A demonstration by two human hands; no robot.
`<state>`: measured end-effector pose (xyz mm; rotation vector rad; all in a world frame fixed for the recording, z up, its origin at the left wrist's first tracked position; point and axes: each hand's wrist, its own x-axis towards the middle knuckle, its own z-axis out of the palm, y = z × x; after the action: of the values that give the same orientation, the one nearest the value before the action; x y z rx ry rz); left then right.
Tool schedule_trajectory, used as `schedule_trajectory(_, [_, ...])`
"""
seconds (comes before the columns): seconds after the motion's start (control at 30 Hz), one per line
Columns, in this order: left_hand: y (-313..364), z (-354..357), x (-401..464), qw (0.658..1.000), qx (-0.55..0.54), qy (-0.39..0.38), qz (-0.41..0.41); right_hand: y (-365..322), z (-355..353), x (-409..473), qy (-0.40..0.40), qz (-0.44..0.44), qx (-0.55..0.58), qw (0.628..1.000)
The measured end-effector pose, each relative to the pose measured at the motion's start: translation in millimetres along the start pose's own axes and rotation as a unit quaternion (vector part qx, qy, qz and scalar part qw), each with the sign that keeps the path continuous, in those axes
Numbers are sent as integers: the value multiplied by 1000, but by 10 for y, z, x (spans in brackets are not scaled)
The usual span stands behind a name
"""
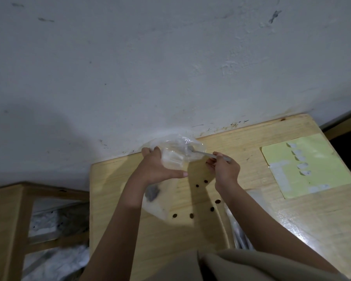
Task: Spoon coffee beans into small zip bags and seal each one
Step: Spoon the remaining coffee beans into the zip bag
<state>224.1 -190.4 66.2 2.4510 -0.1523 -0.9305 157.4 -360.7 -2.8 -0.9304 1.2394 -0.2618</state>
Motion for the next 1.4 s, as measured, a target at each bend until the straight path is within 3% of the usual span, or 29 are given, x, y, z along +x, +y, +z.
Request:
schedule_trajectory(0.43, [-37,-54,-43,1000,6,21,-3,-68,-162,-23,-23,-16,12,1000])
schedule_trajectory(0.7, [-80,11,-49,1000,1,30,6,-87,-281,-18,-31,-111,-25,993])
schedule_trajectory(0.93, [-167,97,-20,999,-23,48,8,-178,-408,-18,-40,-139,-8,989])
schedule_trajectory(1.2, [-263,266,-27,998,-52,36,30,-273,-451,-244,-89,-228,-61,968])
schedule_trajectory(1.4, [-327,296,-95,997,-56,22,43,-238,-387,-519,-166,-321,-128,924])
